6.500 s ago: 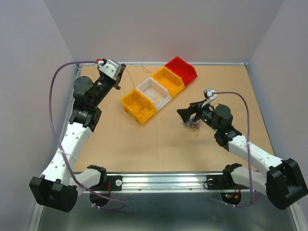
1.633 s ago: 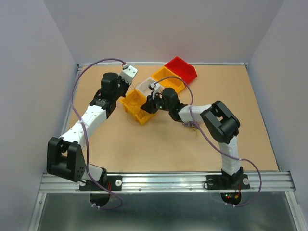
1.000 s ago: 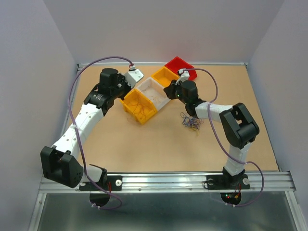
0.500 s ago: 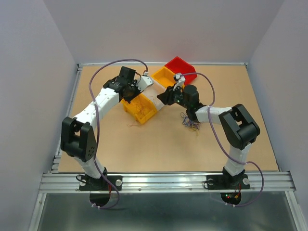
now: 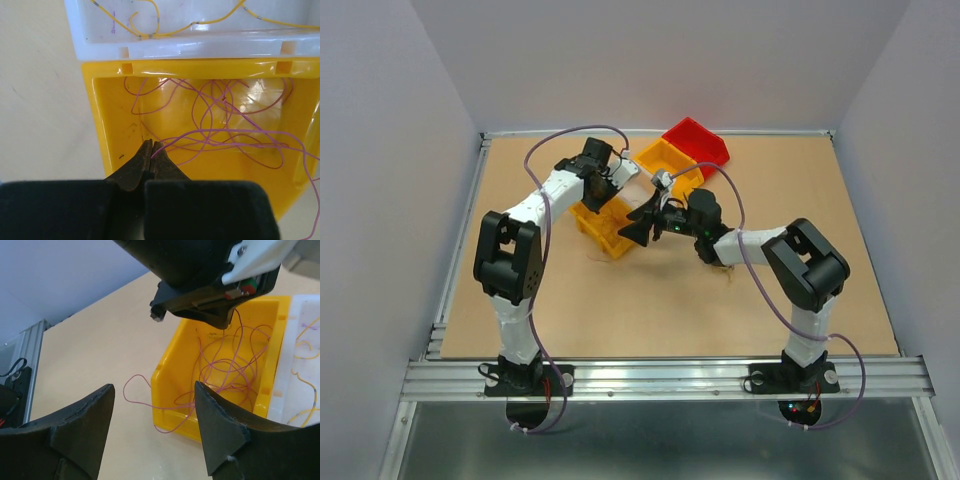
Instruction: Untangle the cables
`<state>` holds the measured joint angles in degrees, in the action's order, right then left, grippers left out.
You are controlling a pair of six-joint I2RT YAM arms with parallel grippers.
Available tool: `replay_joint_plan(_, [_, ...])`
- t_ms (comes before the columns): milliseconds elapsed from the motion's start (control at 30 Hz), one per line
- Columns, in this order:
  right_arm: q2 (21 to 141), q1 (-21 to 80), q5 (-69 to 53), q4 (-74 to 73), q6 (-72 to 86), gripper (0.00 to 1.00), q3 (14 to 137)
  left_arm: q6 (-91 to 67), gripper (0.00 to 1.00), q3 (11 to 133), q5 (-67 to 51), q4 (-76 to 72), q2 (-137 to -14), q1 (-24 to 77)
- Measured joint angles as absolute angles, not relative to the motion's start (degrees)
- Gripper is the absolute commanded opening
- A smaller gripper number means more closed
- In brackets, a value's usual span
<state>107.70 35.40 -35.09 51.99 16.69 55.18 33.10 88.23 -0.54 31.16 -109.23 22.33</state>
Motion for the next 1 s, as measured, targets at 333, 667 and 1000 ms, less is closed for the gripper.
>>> replay_joint_plan(333, [111.0, 35.7, -34.5, 51.9, 16.7, 0.69, 56.4, 32.5, 0.38, 88.3, -6.5, 31.1, -110.3, 17.2])
replay_joint_plan(667, [110.9, 37.7, -32.9, 51.5, 14.2, 0.83, 56.2, 32.2, 0.52, 86.7, -8.2, 30.3, -106.8, 17.6])
replay_joint_plan(1000, [106.1, 46.0, -17.5, 47.6, 10.4, 0.85, 53.4, 29.7, 0.62, 78.6, -13.3, 22.2, -94.5, 17.6])
